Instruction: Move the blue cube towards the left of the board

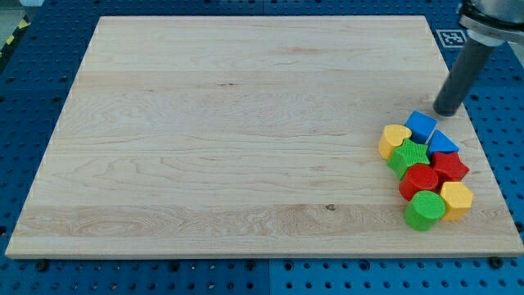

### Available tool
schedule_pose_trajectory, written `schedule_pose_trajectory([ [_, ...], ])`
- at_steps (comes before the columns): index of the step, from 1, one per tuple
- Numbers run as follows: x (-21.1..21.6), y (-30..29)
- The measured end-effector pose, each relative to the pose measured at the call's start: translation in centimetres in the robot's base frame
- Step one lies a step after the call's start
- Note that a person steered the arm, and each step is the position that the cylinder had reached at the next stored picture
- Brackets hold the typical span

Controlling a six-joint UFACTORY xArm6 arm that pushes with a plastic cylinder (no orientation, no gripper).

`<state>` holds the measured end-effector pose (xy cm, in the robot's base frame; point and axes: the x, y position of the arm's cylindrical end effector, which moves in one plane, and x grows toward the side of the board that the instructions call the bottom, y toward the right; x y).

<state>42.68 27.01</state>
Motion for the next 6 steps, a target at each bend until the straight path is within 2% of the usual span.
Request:
schedule_pose_trajectory([
  [2,4.7,0.7],
  [4,4.3,-0.1],
  [6,3.1,-5.8],
])
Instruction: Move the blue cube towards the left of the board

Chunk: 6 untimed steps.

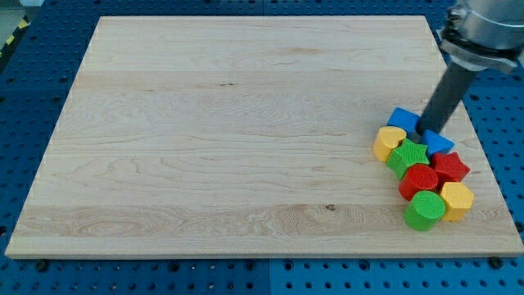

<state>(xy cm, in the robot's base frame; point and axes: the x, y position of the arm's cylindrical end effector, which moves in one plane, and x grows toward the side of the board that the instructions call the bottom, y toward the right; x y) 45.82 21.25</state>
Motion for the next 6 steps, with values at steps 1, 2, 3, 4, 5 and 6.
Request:
schedule_pose_trajectory([
  [1,-0.6,-4.2],
  [2,-1.2,-8.2],
  [3,-1.7,-11.7],
  [4,-2.8,-14.2],
  [5,-4.6,-13.8],
  [6,-7.9,-14.9],
])
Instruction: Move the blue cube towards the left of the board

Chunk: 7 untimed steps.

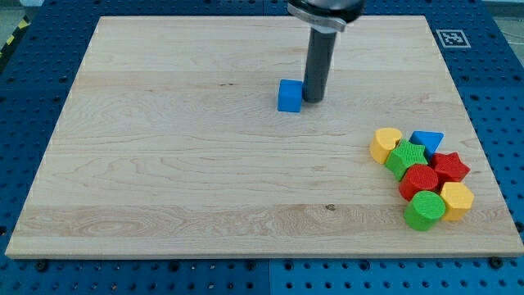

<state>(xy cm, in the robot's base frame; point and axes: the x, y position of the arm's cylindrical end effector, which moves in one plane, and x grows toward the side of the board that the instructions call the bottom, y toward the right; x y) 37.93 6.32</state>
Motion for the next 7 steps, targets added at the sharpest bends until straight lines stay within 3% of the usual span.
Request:
schedule_pose_trajectory([
  [1,-1.3,-3.3],
  [3,1.2,-4.7],
  [5,2.3,-12.0],
  [7,4.1,-8.5],
])
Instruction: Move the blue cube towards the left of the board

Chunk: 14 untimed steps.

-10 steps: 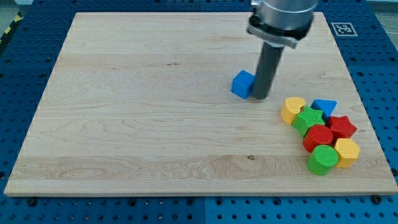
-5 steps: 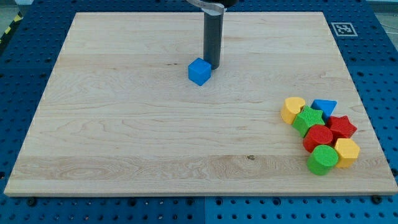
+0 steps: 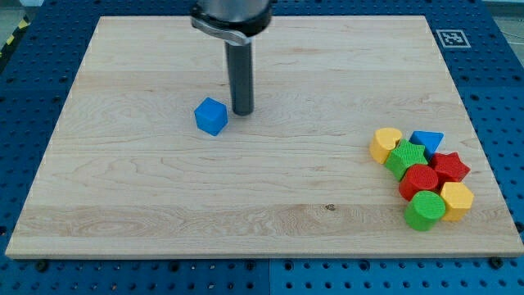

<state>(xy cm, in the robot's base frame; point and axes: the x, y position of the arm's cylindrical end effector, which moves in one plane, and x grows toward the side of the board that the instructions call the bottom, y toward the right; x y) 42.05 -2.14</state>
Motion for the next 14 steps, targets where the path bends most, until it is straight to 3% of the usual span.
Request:
schedule_pose_trajectory([
  [2,1.7,-3.1],
  [4,-1.1,-8.6],
  [7,-1.1,-14.7],
  [11,-3.4,-19.2],
  [14,-2.4,-21.6],
])
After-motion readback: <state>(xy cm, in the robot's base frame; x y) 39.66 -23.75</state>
